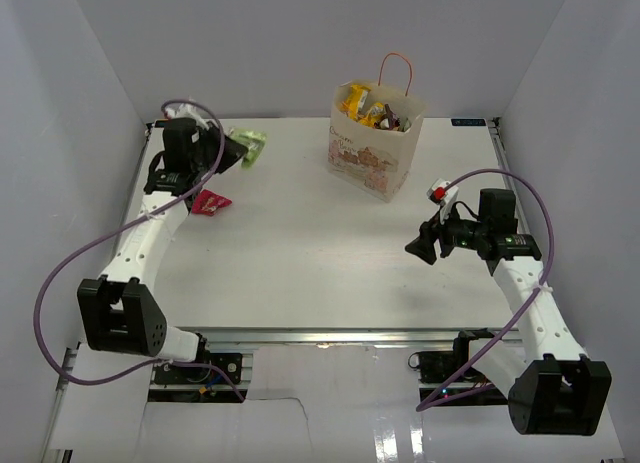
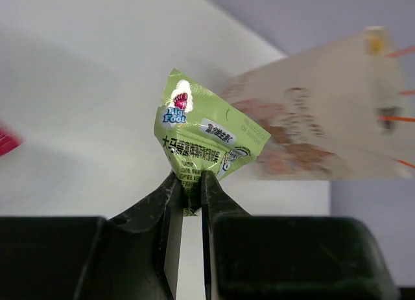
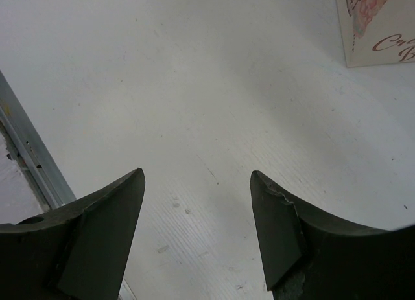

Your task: Place the snacks into the paper bag

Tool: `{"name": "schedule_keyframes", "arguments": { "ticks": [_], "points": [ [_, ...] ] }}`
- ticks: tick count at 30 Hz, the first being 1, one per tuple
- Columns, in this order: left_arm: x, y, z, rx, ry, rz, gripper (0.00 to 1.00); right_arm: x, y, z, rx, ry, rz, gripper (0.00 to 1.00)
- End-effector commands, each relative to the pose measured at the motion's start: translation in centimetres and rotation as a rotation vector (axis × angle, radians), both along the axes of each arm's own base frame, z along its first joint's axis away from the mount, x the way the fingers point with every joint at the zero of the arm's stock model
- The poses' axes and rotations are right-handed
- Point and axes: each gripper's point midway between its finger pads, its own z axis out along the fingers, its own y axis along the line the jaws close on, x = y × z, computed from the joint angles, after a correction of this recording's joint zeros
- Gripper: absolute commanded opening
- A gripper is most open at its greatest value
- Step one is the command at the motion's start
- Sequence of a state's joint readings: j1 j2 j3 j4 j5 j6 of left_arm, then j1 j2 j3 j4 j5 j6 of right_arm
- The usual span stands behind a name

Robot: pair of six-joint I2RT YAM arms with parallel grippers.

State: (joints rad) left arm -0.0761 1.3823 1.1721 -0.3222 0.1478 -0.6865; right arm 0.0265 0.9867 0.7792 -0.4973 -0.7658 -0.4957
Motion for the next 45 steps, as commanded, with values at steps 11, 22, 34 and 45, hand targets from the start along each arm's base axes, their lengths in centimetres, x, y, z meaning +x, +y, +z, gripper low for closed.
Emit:
{"name": "schedule_keyframes", "arguments": {
  "ticks": [11, 22, 34, 45],
  "points": [
    [10.0, -20.9, 21.6, -0.201, -0.594, -0.563, 0.00, -0.5, -0.2, -0.5, 0.019, -0.021, -0.017, 0.72],
    [13.5, -27.4, 16.1, -0.237, -0.540, -0.580, 0.05, -0.6, -0.8, -0.6, 0.040, -0.038, -0.052, 0.72],
    [12.9, -26.7, 17.5, -0.162, -0.552, -0.519, 0.66, -0.6, -0.8, -0.7, 0.048, -0.035, -0.051, 0.72],
    [10.0, -12.6, 14.6, 0.050, -0.396, -0.142, 0.68, -0.4, -1.0, -0.6, 0.038, -0.042, -0.062, 0.72]
  ]
}}
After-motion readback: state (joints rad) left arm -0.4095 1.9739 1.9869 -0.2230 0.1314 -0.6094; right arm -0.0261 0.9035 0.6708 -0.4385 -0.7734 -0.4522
